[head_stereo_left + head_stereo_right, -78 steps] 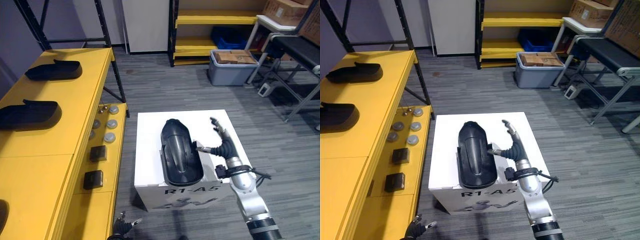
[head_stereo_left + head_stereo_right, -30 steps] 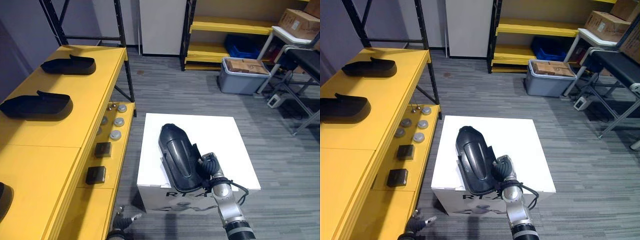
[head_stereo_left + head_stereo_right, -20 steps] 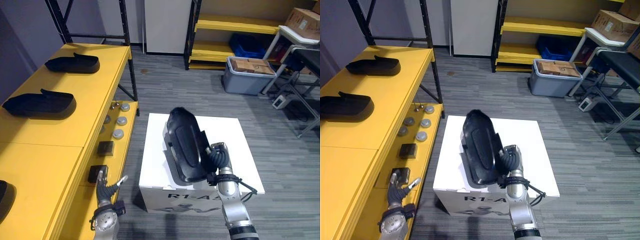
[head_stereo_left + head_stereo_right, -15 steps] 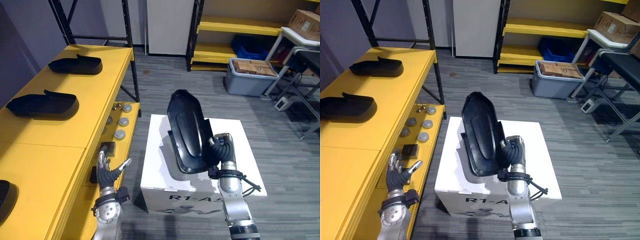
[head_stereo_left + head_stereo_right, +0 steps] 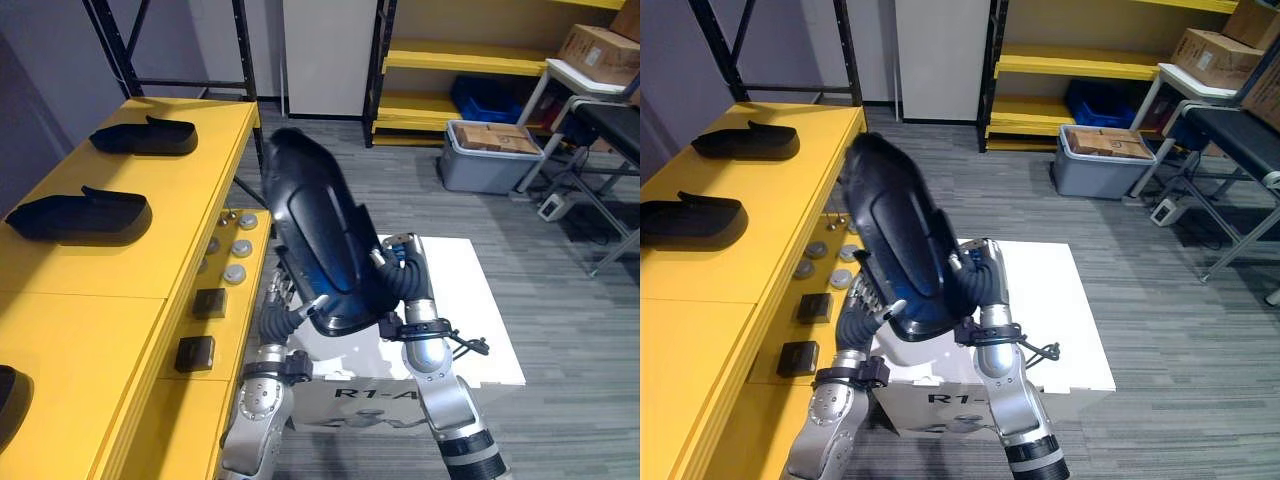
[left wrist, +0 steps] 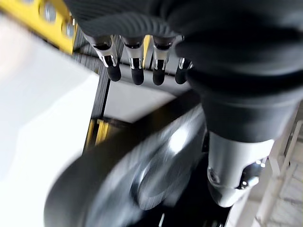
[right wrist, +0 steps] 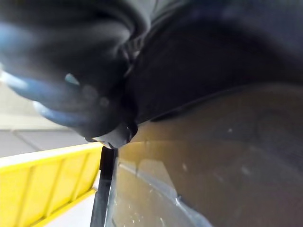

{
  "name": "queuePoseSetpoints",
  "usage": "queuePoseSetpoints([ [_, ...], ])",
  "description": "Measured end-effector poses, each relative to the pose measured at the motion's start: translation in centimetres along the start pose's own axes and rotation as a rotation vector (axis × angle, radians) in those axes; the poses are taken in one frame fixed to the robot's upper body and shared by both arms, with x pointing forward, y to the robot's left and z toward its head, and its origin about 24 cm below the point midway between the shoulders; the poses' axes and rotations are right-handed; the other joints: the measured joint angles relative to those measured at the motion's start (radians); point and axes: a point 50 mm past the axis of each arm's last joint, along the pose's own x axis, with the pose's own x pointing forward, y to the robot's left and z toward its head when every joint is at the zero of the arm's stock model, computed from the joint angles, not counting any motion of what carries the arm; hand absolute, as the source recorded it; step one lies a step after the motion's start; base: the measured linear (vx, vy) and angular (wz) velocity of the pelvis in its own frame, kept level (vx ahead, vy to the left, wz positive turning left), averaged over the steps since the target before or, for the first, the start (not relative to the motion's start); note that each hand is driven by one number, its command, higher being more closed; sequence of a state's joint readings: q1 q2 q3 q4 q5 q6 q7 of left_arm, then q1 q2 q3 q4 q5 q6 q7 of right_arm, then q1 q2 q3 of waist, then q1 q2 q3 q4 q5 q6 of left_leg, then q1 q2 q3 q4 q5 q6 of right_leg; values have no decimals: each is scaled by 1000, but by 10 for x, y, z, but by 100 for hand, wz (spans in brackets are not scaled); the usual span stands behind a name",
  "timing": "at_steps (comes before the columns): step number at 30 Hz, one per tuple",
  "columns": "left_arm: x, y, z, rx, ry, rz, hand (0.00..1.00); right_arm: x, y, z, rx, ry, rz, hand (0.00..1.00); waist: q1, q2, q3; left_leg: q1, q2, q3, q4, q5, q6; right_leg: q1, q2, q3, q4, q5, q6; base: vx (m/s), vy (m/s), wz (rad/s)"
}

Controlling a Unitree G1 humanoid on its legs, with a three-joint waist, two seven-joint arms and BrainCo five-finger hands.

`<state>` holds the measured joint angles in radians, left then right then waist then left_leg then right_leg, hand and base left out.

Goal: Walk over and take plastic housings, then place them on the shelf

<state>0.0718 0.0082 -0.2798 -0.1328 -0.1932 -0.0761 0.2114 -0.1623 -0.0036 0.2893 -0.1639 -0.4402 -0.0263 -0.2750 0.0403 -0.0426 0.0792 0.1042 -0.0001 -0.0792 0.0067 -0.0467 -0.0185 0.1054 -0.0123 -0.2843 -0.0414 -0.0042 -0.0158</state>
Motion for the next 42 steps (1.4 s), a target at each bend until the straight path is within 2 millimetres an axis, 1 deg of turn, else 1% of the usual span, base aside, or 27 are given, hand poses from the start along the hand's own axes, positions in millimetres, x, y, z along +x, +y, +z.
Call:
queuePoseSetpoints([
  [3,-1,-1,-2,-11,18,-17,0,-1,-1,1,-37,-30,23,100,-1,0,0,0,0,4,0,0,0,-2,0,4,-1,1,0,12,13,-3],
  [4,-1,-2,-2,-18,21,-18,100,-1,-1,0,-44,-31,27,100,-1,1,-1,0,0,5,0,0,0,-2,0,4,-1,1,0,0,0,0],
  [7,-1,0,-5,-32,40,-13,100,-3,1,-1,-57,-36,50,100,-2,2,-2,-1,1,19,1,0,1,-4,1,12,-4,3,-3,17,17,-8],
  [8,-1,1,-6,-24,45,-12,100,-4,0,-2,-70,-38,63,0,-1,3,-2,-1,1,24,2,0,1,-4,2,18,-6,5,-5,16,17,-13],
  [10,-1,2,-8,-18,54,-11,100,-6,0,-5,-84,-37,76,0,-3,6,-5,-2,0,24,4,0,1,-3,2,22,-11,8,-6,13,14,-8],
  [14,2,3,-9,-1,66,1,100,-16,-3,-16,-117,-6,104,0,-18,18,-17,-7,-1,24,7,0,1,-3,1,20,-16,10,-7,0,0,0],
  [16,2,5,-9,5,72,17,100,-20,-2,-18,-124,-3,124,0,-25,23,-22,-9,-1,24,11,0,1,-3,1,21,-16,11,-7,0,0,0],
  [18,4,6,-10,16,82,27,100,-24,-2,-19,-117,-9,139,0,-27,26,-25,-11,-1,25,17,0,1,-3,1,22,-16,12,-9,0,0,0],
  [21,5,7,-10,37,84,27,100,-26,-3,-19,-60,-2,146,0,-27,32,-30,-12,0,25,19,0,1,-3,3,21,-16,14,-11,0,0,0],
  [23,5,6,-10,48,79,23,100,-25,-8,-15,-31,-20,169,0,-26,34,-32,-12,1,25,19,0,1,-3,4,21,-16,17,-11,-36,14,1],
  [26,6,2,-6,58,58,-22,100,-20,-24,-2,49,-69,177,0,-24,34,-32,-13,3,27,19,-3,4,-4,7,22,-20,25,-10,-50,25,-1],
  [27,7,0,-4,66,49,-40,100,-18,-32,7,78,-114,159,0,-25,35,-32,-13,4,29,19,-5,7,-5,9,25,-21,28,-10,-38,24,-5],
  [28,7,0,-4,70,44,-47,100,-16,-37,12,94,-138,142,0,-26,35,-32,-13,6,32,19,-7,10,-6,10,27,-21,29,-10,-48,32,-11],
  [30,8,-4,0,85,24,-67,100,-12,-64,32,155,-242,32,0,-26,35,-32,-14,11,47,18,-15,20,-13,16,37,-22,36,-10,-45,35,-14],
  [31,8,-4,0,87,21,-70,100,-12,-71,35,171,-263,0,0,-26,35,-32,-15,11,49,18,-16,21,-15,16,42,-21,37,-10,-35,39,-16],
  [33,9,-3,1,85,16,-57,100,-13,-105,42,203,-321,-159,0,-31,35,-32,-16,11,56,16,-16,21,-20,17,52,-21,39,-9,-27,35,-13],
  [34,9,-1,2,82,14,-46,100,-15,-113,42,205,-326,-197,0,-35,35,-32,-16,12,57,16,-16,21,-21,17,53,-21,40,-9,-18,20,-7],
  [36,7,11,5,80,0,16,100,-23,-141,34,176,-306,-327,0,-51,38,-34,-19,13,66,15,-16,21,-27,19,57,-21,40,-9,-7,11,-7],
  [37,7,13,6,83,-8,30,100,-28,-148,31,160,-291,-363,0,-51,39,-35,-23,14,68,16,-16,21,-32,20,59,-21,40,-9,5,5,-8],
  [38,5,18,9,84,-21,54,100,-37,-162,24,135,-255,-426,0,-53,41,-36,-32,15,70,16,-16,21,-41,21,60,-21,41,-10,17,-2,-8],
  [39,3,23,10,89,-24,78,100,-45,-173,12,110,-195,-481,0,-56,45,-36,-32,16,74,16,-16,21,-43,22,61,-22,41,-10,23,-4,-6],
  [40,2,26,10,92,-24,92,100,-50,-177,5,97,-160,-507,0,-61,47,-37,-30,17,75,16,-16,21,-42,22,63,-22,41,-10,37,-4,-8],
  [42,-6,35,11,93,-26,135,100,-74,-193,-27,38,17,-592,0,-64,56,-42,-31,17,78,16,-16,21,-43,23,75,-25,41,-10,49,2,-10],
])
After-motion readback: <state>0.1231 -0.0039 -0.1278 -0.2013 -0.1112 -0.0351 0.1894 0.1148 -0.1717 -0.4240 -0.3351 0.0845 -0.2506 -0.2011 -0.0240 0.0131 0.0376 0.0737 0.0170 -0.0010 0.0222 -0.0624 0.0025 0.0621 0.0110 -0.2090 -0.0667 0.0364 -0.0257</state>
